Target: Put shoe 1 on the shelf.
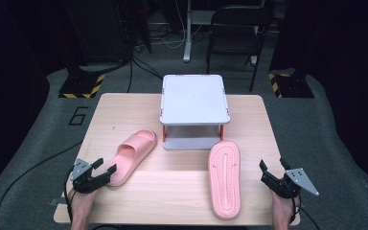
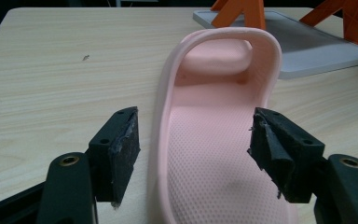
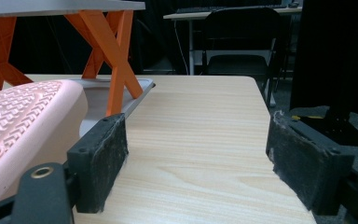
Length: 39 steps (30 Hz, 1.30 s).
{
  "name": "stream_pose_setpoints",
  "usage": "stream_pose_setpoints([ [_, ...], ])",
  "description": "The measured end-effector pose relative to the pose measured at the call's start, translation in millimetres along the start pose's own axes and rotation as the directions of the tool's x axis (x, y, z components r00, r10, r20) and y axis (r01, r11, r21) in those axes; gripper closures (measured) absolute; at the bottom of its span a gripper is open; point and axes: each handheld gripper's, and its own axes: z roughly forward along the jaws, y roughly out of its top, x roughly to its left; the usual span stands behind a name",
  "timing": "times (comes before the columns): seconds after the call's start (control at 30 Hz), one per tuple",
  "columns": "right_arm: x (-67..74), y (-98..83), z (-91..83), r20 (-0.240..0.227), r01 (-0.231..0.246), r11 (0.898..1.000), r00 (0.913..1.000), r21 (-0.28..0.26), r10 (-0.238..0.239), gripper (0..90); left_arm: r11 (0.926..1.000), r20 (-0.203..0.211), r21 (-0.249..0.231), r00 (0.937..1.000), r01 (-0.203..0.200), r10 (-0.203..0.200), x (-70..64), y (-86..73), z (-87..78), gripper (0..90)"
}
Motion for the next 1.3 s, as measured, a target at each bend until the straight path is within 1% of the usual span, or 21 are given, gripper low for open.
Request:
stream_pose_setpoints([
  [0.07, -0.1, 0.3, 0.6, 0.005, 0.001, 1.000, 1.0000, 0.003, -0.001, 20.2, 1.0000, 0.013, 0.002, 0.9999, -0.005, 0.005, -0.2, 1.8, 0.8, 32.6],
  [0.1, -0.1, 0.5, 0.8, 0.005, 0.001, 1.000, 1.0000, 0.001, -0.001, 20.2, 1.0000, 0.016, -0.006, 0.9999, 0.000, 0.000, -0.7, 2.5, 1.8, 32.6],
  [0.17, -0.3, 0.1, 0.8, 0.004, 0.006, 1.000, 1.0000, 0.006, -0.006, 20.4, 1.0000, 0.041, -0.004, 0.9991, -0.004, 0.004, -0.5, 6.8, 3.3, 32.8],
  [0.2, -0.2, -0.1, 0.7, 0.001, 0.006, 1.000, 1.0000, 0.014, -0.006, 20.8, 0.9999, 0.046, -0.017, 0.9989, -0.002, 0.003, -0.3, 8.1, 4.5, 33.1],
  [0.27, 0.1, -0.2, 1.8, -0.007, 0.005, 1.000, 1.0000, 0.012, -0.005, 21.8, 1.0000, 0.067, -0.009, 0.9978, -0.001, 0.002, 0.9, 14.4, 7.0, 33.7],
  [0.37, 1.6, 0.3, 2.7, -0.020, 0.002, 1.000, 0.9998, 0.013, -0.001, 22.6, 0.9996, 0.095, 0.029, 0.9955, -0.009, 0.006, 3.8, 24.8, 15.7, 33.2],
  [0.47, 3.3, 0.1, 4.0, -0.037, 0.006, 1.000, 0.9993, 0.020, -0.005, 23.2, 0.9969, 0.093, 0.074, 0.9955, -0.025, 0.018, 5.5, 30.7, 25.6, 34.2],
  [0.53, 3.7, 0.1, 4.3, -0.040, 0.006, 1.000, 0.9992, 0.022, -0.005, 23.2, 0.9930, 0.081, 0.111, 0.9962, -0.040, 0.031, 6.2, 34.2, 33.2, 35.4],
  [0.57, 4.0, 0.1, 4.5, -0.045, 0.011, 1.000, 0.9989, 0.023, -0.010, 23.2, 0.9917, 0.085, 0.119, 0.9956, -0.049, 0.039, 7.0, 35.3, 34.9, 36.6],
  [0.63, 4.1, 0.0, 3.4, -0.046, 0.011, 1.000, 0.9989, 0.022, -0.010, 23.3, 0.9906, 0.084, 0.132, 0.9961, -0.036, 0.025, 9.5, 37.2, 42.3, 40.0],
  [0.7, 4.3, -0.1, 2.6, -0.049, 0.001, 1.000, 0.9988, 0.027, 0.001, 23.7, 0.9866, 0.078, 0.159, 0.9967, -0.037, 0.025, 12.1, 37.9, 49.3, 43.2],
  [0.73, 3.9, 0.2, 2.0, -0.052, 0.004, 1.000, 0.9987, 0.026, -0.003, 24.1, 0.9853, 0.080, 0.167, 0.9965, -0.038, 0.025, 13.5, 38.0, 52.5, 46.6],
  [0.8, 4.5, 1.2, 1.8, -0.053, 0.008, 1.000, 0.9986, 0.021, -0.007, 24.7, 0.9860, 0.079, 0.164, 0.9968, -0.026, 0.013, 15.3, 38.2, 58.0, 52.1],
  [0.87, 6.8, 2.3, 2.2, -0.065, 0.005, 1.000, 0.9979, 0.018, -0.004, 24.9, 0.9852, 0.077, 0.168, 0.9968, -0.032, 0.020, 15.9, 39.1, 63.4, 57.7],
  [0.93, 10.4, 5.1, 2.2, -0.080, 0.018, 1.000, 0.9967, 0.020, -0.017, 24.9, 0.9838, 0.066, 0.177, 0.9976, -0.029, 0.017, 16.5, 39.3, 68.0, 60.2],
  [1.0, 15.7, 10.7, 2.4, -0.099, 0.037, 0.999, 0.9945, 0.017, -0.035, 24.8, 0.9841, 0.056, 0.175, 0.9982, -0.030, 0.020, 18.2, 38.9, 70.2, 65.4],
  [1.03, 18.2, 13.2, 3.3, -0.110, 0.042, 0.999, 0.9931, 0.013, -0.041, 24.8, 0.9848, 0.052, 0.173, 0.9986, -0.020, 0.012, 18.9, 38.4, 71.3, 67.4],
  [1.13, 27.9, 26.4, 7.7, -0.149, 0.085, 0.996, 0.9854, 0.017, -0.081, 24.9, 0.9849, 0.039, 0.172, 0.9992, -0.019, 0.012, 20.4, 38.5, 71.7, 74.9],
  [1.2, 32.2, 33.7, 11.5, -0.166, 0.090, 0.996, 0.9824, 0.017, -0.086, 24.9, 0.9855, 0.033, 0.169, 0.9994, -0.011, 0.005, 20.9, 38.3, 71.9, 77.4],
  [1.27, 37.1, 43.4, 18.0, -0.190, 0.093, 0.996, 0.9778, 0.016, -0.088, 24.9, 0.9851, 0.026, 0.170, 0.9995, -0.023, 0.018, 19.6, 38.7, 71.7, 79.0],
  [1.3, 39.3, 46.7, 20.3, -0.194, 0.091, 0.996, 0.9771, 0.016, -0.086, 24.9, 0.9844, 0.023, 0.173, 0.9993, -0.033, 0.029, 18.5, 38.9, 71.3, 79.7],
])
